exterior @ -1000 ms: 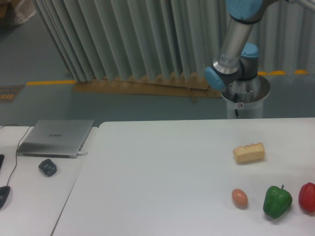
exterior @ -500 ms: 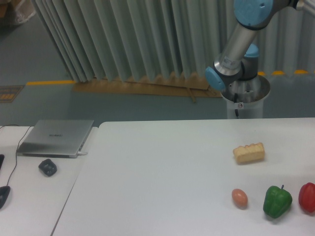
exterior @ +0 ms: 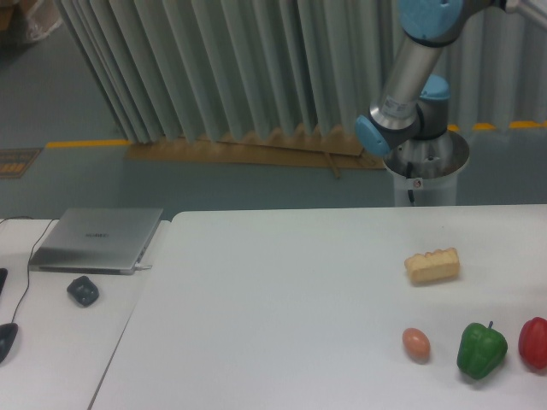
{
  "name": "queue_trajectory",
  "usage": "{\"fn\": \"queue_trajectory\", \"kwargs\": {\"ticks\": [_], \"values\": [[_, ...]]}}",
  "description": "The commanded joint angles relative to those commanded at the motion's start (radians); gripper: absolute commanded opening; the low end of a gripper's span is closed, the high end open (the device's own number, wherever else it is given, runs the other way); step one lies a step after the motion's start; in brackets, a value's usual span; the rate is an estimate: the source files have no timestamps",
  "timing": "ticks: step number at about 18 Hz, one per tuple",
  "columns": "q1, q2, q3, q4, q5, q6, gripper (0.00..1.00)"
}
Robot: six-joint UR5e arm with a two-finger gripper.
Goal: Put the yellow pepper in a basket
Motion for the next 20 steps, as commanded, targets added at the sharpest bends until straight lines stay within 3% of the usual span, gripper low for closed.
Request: {"fn": "queue_trajectory", "kwargs": {"ticks": [4,6,8,10,13,20], "values": [[-0.026,0.048,-0.026,-0.034,-0.003,-0.047,1.00],[-0.078,0.057,-0.046,-0.040,-0.011,-0.118,1.00],[-0.140,0.103,-0.101,-0.066,-0.021,-0.150,1.00],[-0.187,0.118,-0.144,-0.120,-0.046,-0.167,1.00],[-0.219,0.126,-0.147,-0.175,-0.049,-0.218,1.00],[-0.242,0.129,-0.146,-0.177,-0.057,-0.279,1.00]]}}
